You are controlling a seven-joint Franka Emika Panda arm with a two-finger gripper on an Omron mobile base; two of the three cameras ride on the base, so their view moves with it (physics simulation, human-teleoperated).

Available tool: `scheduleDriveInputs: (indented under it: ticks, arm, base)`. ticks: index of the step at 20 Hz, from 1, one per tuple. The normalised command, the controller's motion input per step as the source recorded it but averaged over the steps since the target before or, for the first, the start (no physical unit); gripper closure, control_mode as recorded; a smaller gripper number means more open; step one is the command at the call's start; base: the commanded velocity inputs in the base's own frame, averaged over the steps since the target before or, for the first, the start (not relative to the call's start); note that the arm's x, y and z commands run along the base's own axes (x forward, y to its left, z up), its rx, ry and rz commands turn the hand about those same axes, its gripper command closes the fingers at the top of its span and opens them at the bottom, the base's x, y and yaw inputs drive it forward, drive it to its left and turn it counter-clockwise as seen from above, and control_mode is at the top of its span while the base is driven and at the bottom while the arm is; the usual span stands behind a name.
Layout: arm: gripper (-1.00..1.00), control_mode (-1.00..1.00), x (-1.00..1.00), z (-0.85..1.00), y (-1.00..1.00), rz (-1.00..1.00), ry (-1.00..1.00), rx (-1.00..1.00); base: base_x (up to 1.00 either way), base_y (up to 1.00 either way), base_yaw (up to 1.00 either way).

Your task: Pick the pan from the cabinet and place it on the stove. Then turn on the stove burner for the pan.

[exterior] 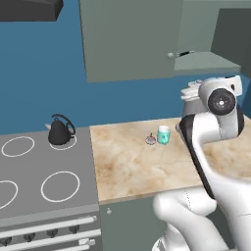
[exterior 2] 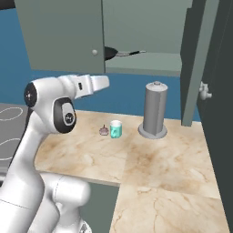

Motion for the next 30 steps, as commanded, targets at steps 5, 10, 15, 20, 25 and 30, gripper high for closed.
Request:
scheduleDriveInputs:
  ticks: [5, 10, 15, 20, 25, 30]
  arm:
    - [-1.00, -1.00, 0.02, 0.09, 0.36, 0.34, -0.26, 0.18]
    - [-1.00, -1.00, 0.16, 0.12, 0.42, 0.31, -0.21, 0.20]
    - [-1.00, -1.00, 0.20, 0.20, 0.37, 0.24, -0.20, 0.19]
    - [-1.00, -1.00, 0.03, 0.32, 0.09, 0.03, -0.13, 0.02]
    - [-1.00, -1.00, 0.07, 0.34, 0.00, -0.01, -0.06, 0.00]
    - [-1.00, -1.00, 0.16, 0.30, 0.00, 0.00, -0.05, 0.00]
  base:
    - [0.00, 0.00, 0.00]
    - [0.00, 0.00, 0.00]
    - [0.00, 0.00, 0.00]
    - [0.00, 0.00, 0.00]
    - [0.00, 0.00, 0.00]
    - [0.00, 0.00, 0.00]
